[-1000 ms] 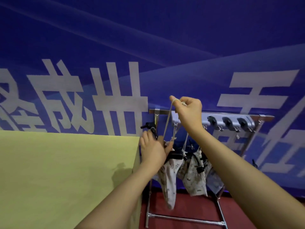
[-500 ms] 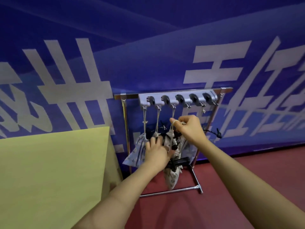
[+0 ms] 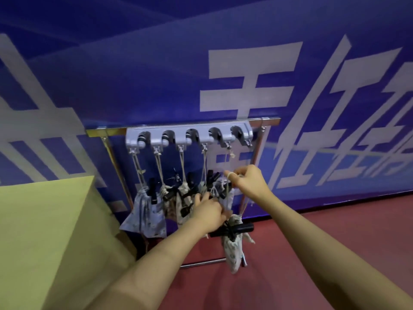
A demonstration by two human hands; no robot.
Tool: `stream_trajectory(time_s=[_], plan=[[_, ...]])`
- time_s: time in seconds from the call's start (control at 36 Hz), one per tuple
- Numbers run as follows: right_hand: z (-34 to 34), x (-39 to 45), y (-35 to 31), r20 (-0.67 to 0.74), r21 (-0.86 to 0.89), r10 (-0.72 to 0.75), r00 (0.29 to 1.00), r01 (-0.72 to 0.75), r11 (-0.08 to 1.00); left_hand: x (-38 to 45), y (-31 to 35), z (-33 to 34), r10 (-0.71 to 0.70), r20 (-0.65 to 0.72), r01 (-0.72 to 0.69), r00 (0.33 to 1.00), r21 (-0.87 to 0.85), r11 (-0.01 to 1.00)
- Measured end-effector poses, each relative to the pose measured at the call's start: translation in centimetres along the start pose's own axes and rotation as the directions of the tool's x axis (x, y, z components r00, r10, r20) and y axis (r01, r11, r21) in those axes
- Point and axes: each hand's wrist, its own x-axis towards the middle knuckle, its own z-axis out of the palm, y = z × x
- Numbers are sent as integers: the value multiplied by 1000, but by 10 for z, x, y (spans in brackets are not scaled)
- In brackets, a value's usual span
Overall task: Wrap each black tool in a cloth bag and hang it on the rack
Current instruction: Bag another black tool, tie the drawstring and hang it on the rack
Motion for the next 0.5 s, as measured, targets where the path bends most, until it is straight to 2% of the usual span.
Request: stream_trajectory(time_s=[0.14, 0.22, 0.39, 0.5], plan=[[-32, 26, 41, 93, -25, 41, 995, -39, 999, 41, 39, -2, -80, 76, 85, 994, -52, 995], [-46, 37, 57, 117, -52, 46, 992, -40, 998, 62, 53, 1, -133, 60, 140, 989, -117, 983], [-68, 63, 79, 132, -15, 56, 990, -54, 998, 97, 75, -26, -209, -162, 146, 965, -332, 932], [-78, 86, 82, 97, 17, 11, 995, -12, 1000, 117, 80, -47, -234, -261, 60, 937, -537, 841]])
